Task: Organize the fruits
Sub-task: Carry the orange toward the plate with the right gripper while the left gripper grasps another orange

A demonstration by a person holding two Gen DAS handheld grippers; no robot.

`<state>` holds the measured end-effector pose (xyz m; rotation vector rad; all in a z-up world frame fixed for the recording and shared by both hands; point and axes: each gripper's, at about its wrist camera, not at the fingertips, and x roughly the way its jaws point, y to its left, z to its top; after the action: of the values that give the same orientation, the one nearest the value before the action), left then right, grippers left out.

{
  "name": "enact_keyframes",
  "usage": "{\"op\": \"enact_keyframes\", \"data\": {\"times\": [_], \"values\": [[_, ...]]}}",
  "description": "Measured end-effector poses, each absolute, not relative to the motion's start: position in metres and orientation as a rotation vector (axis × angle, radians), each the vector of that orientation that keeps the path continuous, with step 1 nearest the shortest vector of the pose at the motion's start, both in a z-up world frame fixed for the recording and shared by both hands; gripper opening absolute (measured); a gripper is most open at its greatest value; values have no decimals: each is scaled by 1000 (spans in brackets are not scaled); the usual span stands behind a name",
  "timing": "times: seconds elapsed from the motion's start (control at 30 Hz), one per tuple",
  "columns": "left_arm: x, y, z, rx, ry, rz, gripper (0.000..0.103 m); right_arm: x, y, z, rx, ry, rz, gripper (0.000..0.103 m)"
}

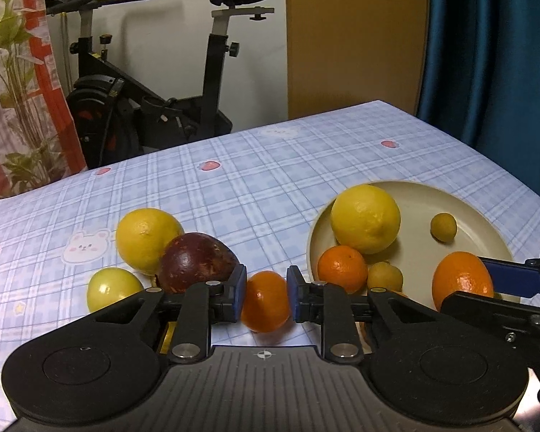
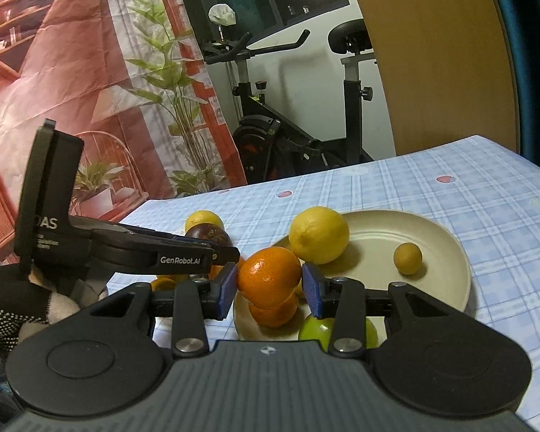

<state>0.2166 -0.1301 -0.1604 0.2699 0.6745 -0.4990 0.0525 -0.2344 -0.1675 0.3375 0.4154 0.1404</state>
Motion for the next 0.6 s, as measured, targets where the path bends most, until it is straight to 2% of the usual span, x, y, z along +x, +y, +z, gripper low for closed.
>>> {"op": "enact_keyframes", "data": {"times": [0.23, 0.47, 0.57, 0.6], "values": [[200, -125, -160, 304, 666, -524, 26, 55, -234, -169, 341, 426, 139, 42], [176, -108, -159, 262, 743, -569, 24, 57, -231, -169, 333, 429, 146, 42], [174, -106, -152, 264, 690, -538, 26, 56, -232, -170, 332, 426, 145, 42], [176, -108, -150, 270, 672, -522, 30, 56, -231, -170, 332, 427, 144, 42]]}}
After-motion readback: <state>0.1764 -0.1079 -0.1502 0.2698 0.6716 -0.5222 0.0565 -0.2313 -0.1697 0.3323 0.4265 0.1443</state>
